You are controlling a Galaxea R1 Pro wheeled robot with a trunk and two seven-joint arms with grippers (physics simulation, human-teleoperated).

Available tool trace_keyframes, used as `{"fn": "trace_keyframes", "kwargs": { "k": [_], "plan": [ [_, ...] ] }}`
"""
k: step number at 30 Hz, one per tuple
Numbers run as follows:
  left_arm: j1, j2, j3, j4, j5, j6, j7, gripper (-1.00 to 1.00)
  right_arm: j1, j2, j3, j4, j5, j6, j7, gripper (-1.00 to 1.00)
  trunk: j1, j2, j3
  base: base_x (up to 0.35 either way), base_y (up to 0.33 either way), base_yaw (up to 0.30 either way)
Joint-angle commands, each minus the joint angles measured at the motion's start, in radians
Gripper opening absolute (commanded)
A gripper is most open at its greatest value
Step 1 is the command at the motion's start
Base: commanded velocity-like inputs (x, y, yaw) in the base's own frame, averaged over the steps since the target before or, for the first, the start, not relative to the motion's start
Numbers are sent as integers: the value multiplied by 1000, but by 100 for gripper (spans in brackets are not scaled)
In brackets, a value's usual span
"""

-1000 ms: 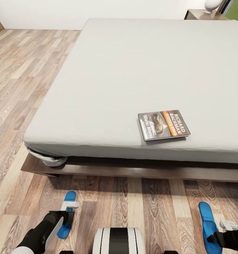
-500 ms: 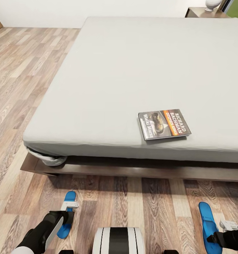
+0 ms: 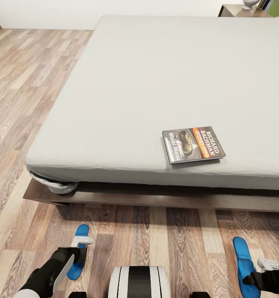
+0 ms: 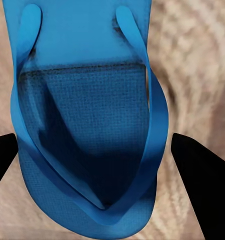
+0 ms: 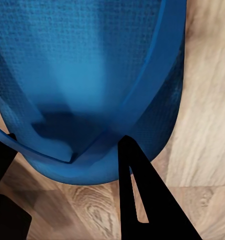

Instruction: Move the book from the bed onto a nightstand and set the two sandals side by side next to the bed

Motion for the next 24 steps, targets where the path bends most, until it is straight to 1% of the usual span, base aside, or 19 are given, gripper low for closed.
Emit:
{"fn": "trace_keyframes", "kwargs": {
  "k": [1,2,5,15,17,24],
  "plan": [
    [0,1,-6,-2,10,4,8,-100,-1,-1,4,-1,-3,3,0,-100,0,0,-1,0,0,0],
    [0,1,-6,-2,10,4,8,-100,-1,-1,4,-1,-3,4,0,-100,0,0,-1,0,0,0],
    [0,1,-6,-2,11,4,8,-100,-1,-1,4,-1,-3,4,0,-100,1,-1,-12,0,0,0],
    [0,1,-6,-2,11,4,8,-100,-1,-1,4,-1,-3,3,0,-100,1,-1,-12,0,0,0],
    [0,1,-6,-2,11,4,8,-100,-1,-1,4,-1,-3,4,0,-100,2,-1,-20,0,0,0],
    [0,1,-6,-2,10,4,8,-100,-1,-1,4,-1,-3,4,0,-100,2,-1,-20,0,0,0]
  ]
}}
